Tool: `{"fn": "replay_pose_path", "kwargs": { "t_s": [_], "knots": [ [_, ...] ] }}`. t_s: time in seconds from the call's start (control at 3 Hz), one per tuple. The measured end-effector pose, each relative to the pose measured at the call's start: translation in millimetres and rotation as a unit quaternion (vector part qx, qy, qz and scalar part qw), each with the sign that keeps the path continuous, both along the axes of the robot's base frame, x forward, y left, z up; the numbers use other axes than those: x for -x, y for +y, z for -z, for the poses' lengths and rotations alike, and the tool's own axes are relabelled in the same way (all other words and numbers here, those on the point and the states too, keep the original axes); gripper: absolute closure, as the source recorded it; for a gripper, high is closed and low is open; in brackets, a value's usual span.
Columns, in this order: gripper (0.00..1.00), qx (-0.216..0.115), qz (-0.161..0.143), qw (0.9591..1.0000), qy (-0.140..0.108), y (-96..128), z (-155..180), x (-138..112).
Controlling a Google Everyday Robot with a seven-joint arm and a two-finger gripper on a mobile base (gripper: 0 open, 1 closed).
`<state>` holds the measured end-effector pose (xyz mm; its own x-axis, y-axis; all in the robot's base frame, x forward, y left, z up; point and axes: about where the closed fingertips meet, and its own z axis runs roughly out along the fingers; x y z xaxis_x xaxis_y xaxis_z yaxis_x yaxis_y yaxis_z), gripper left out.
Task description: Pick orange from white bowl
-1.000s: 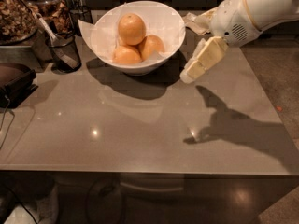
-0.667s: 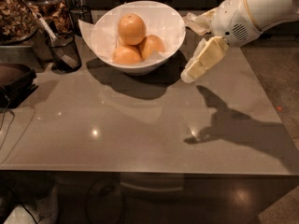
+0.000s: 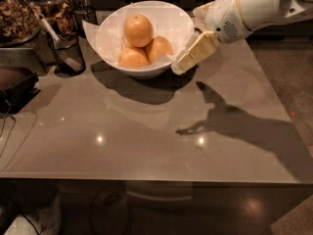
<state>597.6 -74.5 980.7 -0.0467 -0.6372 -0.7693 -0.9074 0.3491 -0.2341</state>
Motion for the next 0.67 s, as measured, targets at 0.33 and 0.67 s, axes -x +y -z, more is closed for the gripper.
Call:
{"fn": "replay_pose_path", "kwargs": {
  "t_s": [0.33, 0.67],
  "knots": [
    [0.00, -0.005, 0.003, 1.0000, -0.005, 3, 0, -2],
    [0.00, -0.041, 0.025, 0.9985, -0.026, 11, -6, -18]
  ]
}}
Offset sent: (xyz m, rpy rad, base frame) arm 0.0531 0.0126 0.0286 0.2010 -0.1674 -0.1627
